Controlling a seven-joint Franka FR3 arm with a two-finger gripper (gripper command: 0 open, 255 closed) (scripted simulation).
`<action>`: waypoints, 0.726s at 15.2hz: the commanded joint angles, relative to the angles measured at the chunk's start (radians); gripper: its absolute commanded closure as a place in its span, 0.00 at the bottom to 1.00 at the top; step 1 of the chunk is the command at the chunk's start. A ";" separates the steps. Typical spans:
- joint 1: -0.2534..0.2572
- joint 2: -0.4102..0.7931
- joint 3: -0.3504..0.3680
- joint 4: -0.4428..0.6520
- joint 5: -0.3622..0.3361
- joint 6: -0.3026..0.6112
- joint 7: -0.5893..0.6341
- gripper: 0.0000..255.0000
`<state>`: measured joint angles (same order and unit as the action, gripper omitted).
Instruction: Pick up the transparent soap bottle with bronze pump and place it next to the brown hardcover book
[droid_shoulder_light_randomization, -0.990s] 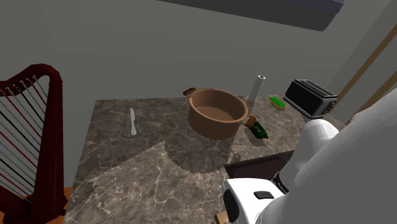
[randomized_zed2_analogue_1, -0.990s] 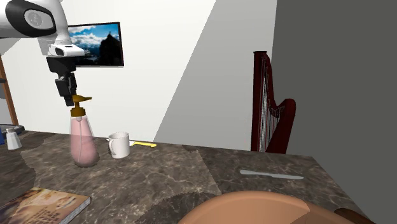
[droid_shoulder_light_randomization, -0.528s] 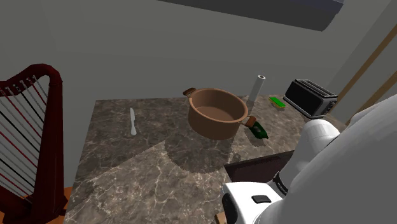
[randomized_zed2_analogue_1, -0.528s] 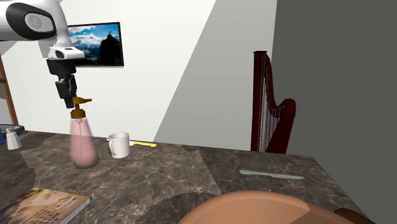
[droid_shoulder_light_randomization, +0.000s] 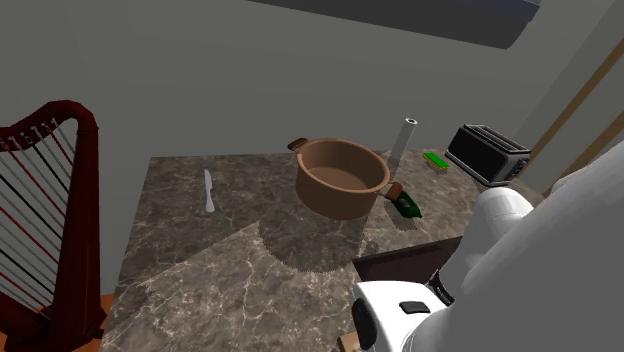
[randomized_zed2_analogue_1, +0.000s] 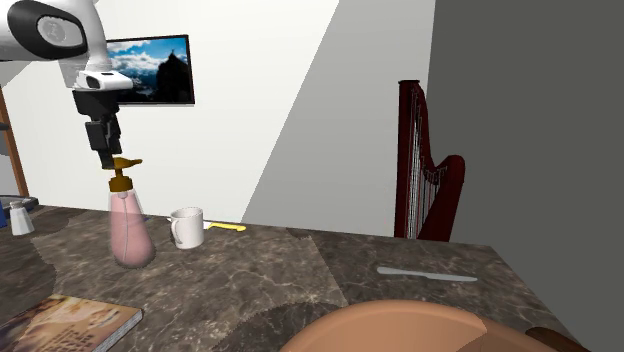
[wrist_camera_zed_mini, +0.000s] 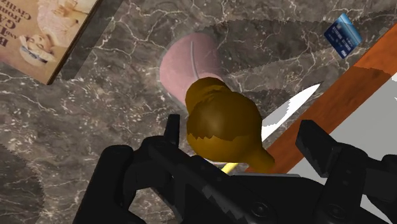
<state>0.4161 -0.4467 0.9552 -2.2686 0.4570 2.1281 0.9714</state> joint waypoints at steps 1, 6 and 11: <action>0.013 -0.027 -0.034 0.030 0.002 -0.059 -0.004 0.00; 0.024 -0.053 -0.070 0.066 0.001 -0.123 -0.008 0.00; 0.024 -0.052 -0.070 0.066 0.001 -0.122 -0.008 0.00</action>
